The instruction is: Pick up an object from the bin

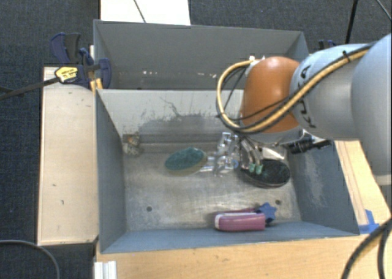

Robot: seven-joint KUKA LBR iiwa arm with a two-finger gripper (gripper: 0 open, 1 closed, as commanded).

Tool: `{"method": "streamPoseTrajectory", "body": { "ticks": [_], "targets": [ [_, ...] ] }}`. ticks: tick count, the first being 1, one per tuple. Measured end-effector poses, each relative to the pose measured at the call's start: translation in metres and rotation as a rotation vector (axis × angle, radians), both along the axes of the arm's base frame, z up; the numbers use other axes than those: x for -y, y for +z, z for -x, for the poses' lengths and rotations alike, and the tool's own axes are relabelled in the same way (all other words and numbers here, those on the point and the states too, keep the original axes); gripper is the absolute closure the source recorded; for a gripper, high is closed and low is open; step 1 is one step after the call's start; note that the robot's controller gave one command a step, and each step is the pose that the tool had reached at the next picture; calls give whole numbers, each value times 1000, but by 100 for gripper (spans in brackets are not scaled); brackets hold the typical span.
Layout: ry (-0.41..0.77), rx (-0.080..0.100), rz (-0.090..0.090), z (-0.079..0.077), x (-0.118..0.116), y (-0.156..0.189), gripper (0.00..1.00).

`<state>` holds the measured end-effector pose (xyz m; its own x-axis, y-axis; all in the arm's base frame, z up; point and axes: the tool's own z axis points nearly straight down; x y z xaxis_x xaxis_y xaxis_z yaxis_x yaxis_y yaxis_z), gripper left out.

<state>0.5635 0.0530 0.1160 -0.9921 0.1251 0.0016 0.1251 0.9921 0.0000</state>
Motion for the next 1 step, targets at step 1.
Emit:
{"method": "streamPoseTrajectory", "body": {
  "ticks": [1],
  "targets": [
    [22,12,-1,2,0,118,100]
  ]
}}
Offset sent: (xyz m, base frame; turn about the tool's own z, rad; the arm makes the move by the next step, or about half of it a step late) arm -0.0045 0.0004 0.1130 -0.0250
